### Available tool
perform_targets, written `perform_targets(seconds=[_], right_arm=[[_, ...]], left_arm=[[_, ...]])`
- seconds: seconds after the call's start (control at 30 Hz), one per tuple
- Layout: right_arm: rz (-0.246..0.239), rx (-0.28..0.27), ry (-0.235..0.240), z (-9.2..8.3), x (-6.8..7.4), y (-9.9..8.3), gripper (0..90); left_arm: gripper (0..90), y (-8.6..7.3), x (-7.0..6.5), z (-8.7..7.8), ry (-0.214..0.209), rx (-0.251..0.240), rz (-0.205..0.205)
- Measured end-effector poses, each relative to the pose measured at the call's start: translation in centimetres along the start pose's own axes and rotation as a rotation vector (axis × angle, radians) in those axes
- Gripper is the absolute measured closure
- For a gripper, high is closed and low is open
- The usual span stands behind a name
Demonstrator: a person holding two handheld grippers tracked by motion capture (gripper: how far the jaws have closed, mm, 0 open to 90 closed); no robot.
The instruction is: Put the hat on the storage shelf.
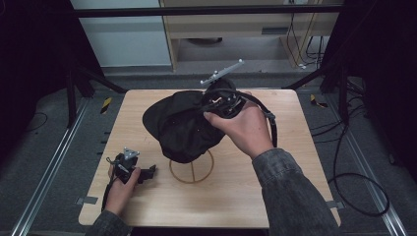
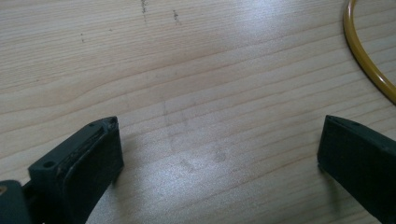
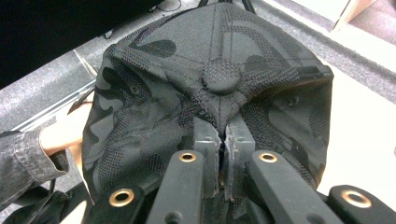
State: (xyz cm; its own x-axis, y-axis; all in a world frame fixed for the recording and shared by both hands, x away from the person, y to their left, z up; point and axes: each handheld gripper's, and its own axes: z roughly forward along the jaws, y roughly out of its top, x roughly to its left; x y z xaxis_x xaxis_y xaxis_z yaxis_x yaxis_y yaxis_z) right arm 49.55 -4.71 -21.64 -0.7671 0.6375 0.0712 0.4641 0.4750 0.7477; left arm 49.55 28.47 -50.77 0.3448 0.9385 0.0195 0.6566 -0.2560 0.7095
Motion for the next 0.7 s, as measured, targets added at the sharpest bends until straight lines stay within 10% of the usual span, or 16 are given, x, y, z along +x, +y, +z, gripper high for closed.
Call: perform_targets(seconds=[0.7], right_arm=[[0.011,0.041,0.008,1.4,0.3,-0.8,85.8]], left_arm=[[0.0,0.0,0.0,0.0,0.0,0.0,-0.001]])
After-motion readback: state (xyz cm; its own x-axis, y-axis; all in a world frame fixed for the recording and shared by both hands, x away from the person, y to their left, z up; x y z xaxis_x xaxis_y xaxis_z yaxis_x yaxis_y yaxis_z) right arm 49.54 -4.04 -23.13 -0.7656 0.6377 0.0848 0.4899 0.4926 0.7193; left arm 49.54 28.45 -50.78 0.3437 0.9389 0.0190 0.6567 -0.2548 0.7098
